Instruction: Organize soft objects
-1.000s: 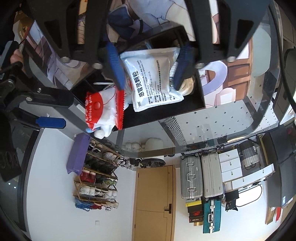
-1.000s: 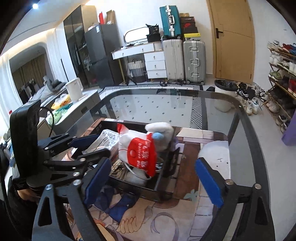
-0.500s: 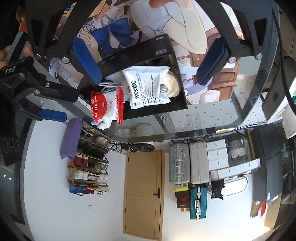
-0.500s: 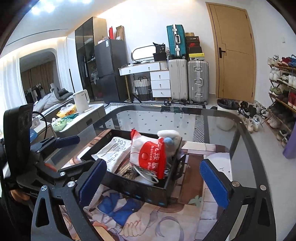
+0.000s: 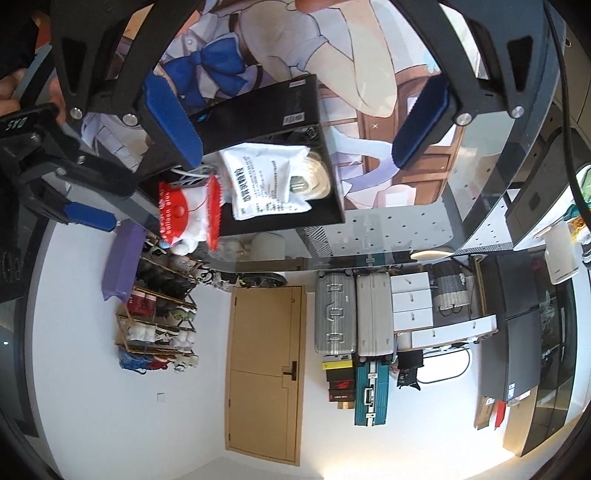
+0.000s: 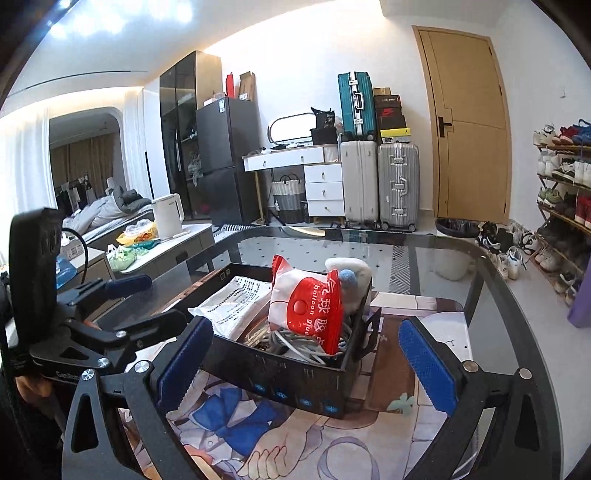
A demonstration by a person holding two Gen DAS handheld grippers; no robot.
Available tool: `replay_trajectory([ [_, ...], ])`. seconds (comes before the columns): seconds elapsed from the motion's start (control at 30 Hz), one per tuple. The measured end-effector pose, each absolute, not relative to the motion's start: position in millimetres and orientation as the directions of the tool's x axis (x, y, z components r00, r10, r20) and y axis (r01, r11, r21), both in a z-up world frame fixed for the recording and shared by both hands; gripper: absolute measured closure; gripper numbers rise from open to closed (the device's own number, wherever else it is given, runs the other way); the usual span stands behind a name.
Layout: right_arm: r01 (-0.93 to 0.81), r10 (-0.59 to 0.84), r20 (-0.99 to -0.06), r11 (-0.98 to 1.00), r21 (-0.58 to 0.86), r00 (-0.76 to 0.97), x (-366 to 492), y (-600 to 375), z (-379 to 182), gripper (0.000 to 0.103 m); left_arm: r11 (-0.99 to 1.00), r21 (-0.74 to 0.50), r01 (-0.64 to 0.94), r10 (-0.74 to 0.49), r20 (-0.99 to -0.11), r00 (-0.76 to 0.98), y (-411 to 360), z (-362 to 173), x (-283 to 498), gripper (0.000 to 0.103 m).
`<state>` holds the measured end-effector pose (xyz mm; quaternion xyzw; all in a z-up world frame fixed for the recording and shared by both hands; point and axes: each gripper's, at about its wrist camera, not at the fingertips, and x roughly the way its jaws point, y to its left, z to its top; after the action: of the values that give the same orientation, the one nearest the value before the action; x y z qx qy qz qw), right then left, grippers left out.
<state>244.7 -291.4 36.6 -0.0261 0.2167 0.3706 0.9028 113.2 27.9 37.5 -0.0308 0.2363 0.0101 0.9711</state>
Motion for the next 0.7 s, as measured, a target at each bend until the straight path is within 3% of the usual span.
replay_trajectory([
  [0.7,-0.692,0.667,-0.350,0.718,0.067,0.658,229,-293,31,0.001,0.996,-0.053,-0.066,0.037,-0.431,0.902,30,34,106,0.000],
])
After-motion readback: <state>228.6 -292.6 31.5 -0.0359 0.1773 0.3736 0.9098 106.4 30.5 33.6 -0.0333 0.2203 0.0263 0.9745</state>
